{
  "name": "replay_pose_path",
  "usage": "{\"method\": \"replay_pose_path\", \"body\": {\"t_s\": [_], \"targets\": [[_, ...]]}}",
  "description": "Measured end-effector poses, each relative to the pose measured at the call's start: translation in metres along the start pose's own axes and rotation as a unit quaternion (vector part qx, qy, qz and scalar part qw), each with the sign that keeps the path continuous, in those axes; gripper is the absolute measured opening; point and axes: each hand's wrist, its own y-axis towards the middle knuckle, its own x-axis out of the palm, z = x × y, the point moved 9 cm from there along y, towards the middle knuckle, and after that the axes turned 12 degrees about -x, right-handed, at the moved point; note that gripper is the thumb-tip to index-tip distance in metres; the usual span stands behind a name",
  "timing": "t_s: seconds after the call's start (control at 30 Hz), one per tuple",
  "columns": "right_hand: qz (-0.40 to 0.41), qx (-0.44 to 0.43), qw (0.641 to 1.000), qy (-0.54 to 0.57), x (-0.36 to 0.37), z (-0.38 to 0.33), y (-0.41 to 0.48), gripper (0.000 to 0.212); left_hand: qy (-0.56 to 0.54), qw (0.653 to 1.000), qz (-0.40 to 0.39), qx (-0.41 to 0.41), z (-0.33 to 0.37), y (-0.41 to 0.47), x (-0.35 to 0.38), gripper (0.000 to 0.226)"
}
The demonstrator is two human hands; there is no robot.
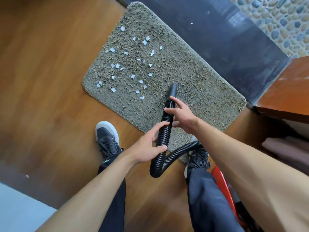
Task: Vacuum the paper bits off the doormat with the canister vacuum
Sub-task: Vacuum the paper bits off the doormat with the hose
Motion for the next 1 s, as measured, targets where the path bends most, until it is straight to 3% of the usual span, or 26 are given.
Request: {"method": "replay_pose_path", "body": {"t_s": [0.37, 0.53, 1.0], "targets": [[-0.073, 0.022, 0.996, -0.045, 0.047, 0.021, -0.002, 0.059, -0.046, 0.999, -0.008, -0.012, -0.03, -0.027, -0.019, 0.071], [-0.101, 0.032, 0.993, -0.044, 0.062, 0.026, -0.008, 0.06, -0.003, 1.0, 0.025, 0.01, -0.037, -0.033, -0.016, 0.069], [-0.154, 0.062, 0.979, -0.12, 0.095, 0.044, -0.012, 0.053, -0.178, 0.983, 0.0, -0.049, -0.079, -0.051, -0.019, 0.066]]}}
